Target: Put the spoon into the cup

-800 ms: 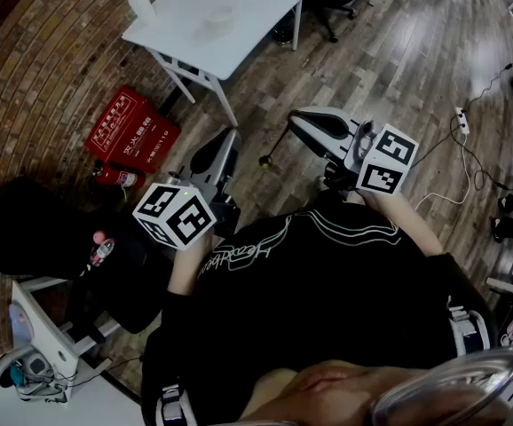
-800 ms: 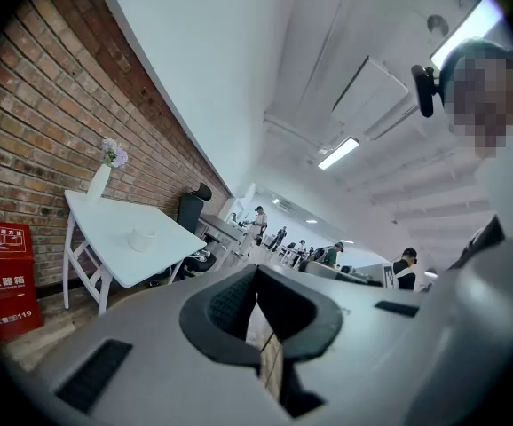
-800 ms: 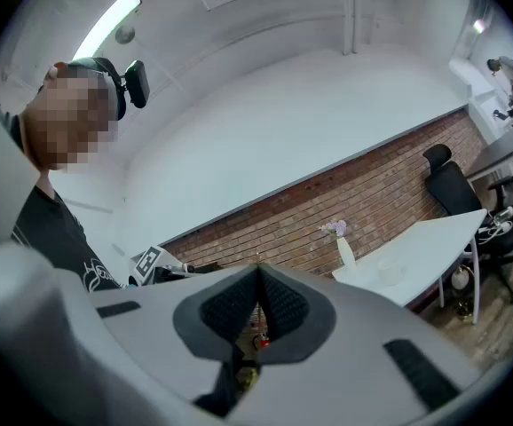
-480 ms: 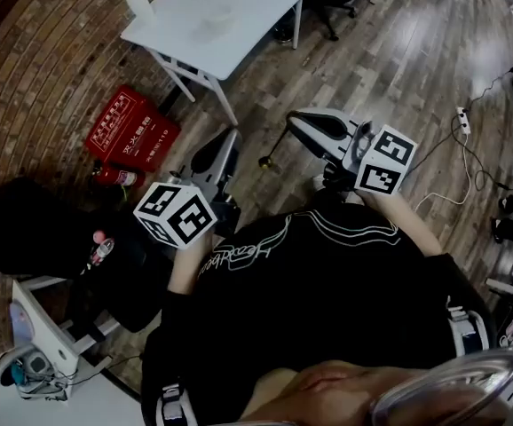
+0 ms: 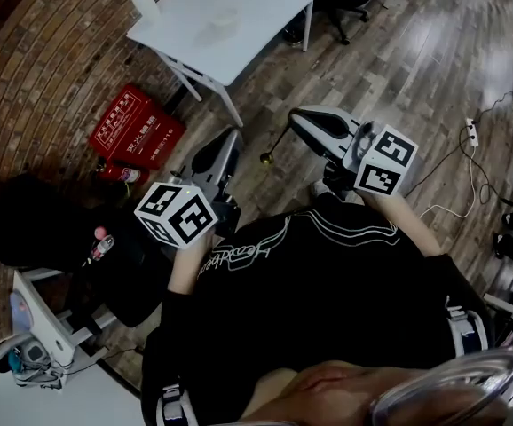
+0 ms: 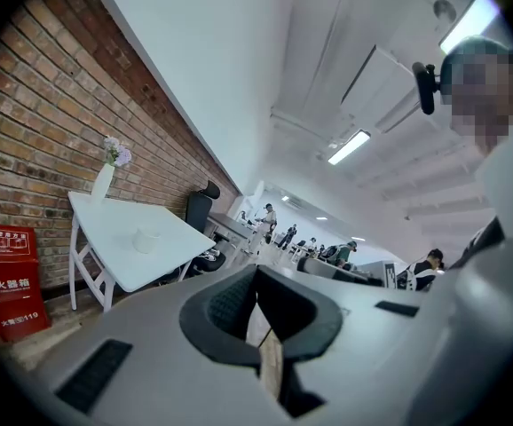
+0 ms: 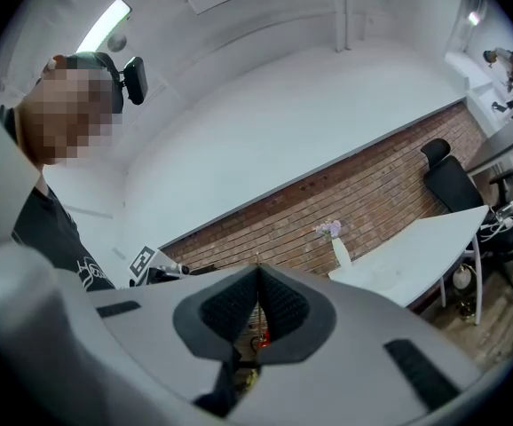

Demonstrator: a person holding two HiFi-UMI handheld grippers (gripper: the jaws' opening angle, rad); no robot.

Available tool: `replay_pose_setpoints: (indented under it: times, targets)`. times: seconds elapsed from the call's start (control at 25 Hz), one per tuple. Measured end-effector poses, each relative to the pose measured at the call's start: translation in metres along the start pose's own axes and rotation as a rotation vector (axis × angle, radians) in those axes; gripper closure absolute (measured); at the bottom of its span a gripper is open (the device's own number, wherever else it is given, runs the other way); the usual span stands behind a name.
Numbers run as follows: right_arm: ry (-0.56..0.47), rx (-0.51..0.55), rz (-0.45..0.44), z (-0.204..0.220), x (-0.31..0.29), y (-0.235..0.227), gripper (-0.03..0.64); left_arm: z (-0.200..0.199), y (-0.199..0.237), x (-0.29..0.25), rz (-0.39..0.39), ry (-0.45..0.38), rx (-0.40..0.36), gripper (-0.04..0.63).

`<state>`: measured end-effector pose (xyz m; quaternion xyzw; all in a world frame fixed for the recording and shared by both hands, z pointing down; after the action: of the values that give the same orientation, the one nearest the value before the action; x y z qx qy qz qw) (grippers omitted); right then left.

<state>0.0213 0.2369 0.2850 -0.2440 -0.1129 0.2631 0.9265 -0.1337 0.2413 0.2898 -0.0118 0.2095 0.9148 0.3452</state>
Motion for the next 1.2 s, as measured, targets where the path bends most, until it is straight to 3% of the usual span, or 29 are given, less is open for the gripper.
replay_pose_setpoints:
  times: [0.76, 1.2]
  targets:
    - [0.076, -0.047, -0.166, -0.086, -0.009, -0.150, 0.620, -0.030, 0.021, -0.143, -0.194, -0.043, 0.032, 0.592]
    - [0.126, -0.060, -0.202, -0.120, 0.019, -0.225, 0.620, -0.029, 0.010, -0.235, -0.230, -0.037, 0.046, 0.591]
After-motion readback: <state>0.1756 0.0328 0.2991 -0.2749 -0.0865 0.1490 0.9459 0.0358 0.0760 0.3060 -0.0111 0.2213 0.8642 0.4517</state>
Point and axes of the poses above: the fingertips, and each gripper's own axes: x backward along the fingers, y to its left, z out of its underside, the point moved 4 cm from there along x, backward along the fingers, and after that the axes turned 8 degrees about -x, right-handed, at the moved point
